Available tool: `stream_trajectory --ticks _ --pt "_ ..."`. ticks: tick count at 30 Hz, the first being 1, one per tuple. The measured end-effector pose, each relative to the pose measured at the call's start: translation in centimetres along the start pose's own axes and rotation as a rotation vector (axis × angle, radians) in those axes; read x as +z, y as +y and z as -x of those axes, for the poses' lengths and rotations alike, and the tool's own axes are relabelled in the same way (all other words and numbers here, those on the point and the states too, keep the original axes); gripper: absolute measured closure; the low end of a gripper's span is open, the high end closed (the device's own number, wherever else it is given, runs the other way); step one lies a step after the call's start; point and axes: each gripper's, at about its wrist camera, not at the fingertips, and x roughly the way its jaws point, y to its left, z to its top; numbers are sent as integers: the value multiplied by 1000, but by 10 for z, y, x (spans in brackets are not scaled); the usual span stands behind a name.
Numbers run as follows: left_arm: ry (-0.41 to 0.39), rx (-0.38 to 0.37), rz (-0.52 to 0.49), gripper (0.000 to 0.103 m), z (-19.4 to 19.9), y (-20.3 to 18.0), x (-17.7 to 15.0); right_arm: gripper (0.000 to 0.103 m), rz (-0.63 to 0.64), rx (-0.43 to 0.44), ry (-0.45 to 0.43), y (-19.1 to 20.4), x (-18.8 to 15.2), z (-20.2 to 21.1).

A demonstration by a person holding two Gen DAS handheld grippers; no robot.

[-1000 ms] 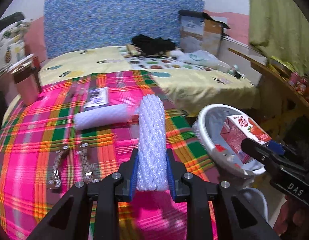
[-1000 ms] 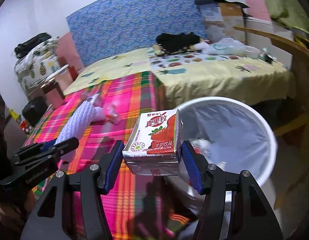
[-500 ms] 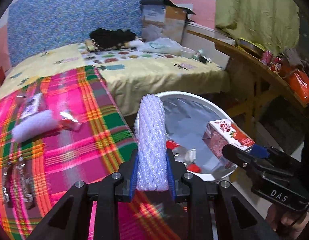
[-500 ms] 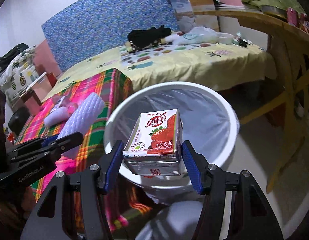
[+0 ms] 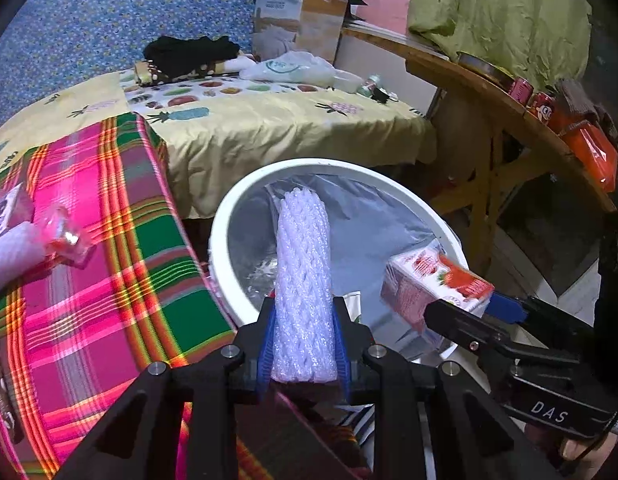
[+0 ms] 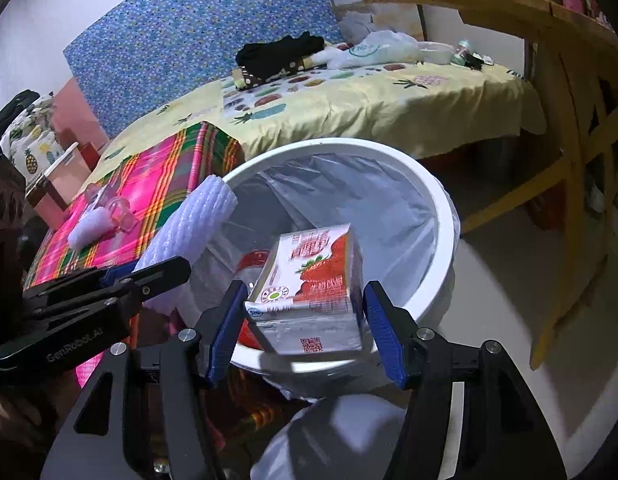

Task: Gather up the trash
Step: 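Carry the foam net and milk carton over the white bin and open both grippers, then reach the left gripper to a brown snack wrapper and grasp it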

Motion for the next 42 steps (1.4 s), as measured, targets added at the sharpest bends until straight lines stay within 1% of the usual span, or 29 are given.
stream_trajectory --ticks 3,4,5,7,13,19,27,35,42 --pt "2 -14 -2 74 -4 -3 3 42 -6 -15 1 -3 0 -1" --pt "-1 -17 -3 69 -4 -2 2 42 -9 -15 -1 -4 -1 0" --pt "-5 -18 -4 62 -4 -2 3 42 -12 -16 -3 -6 0 0" --pt "-18 -26 -3 56 -1 -3 4 42 -14 -17 -10 -6 1 1" --pt "-52 -17 -2 55 12 0 6 42 -9 -11 -32 -5 3 7" --pt "-80 15 24 55 33 11 -1 42 5 12 -60 3 5 15" --pt "-110 104 73 55 63 32 -19 42 63 83 -68 25 4 19" --pt "-117 176 128 55 85 56 -41 42 133 151 -53 52 1 16" --pt "-129 248 180 55 101 77 -56 42 197 191 -35 75 -2 12"
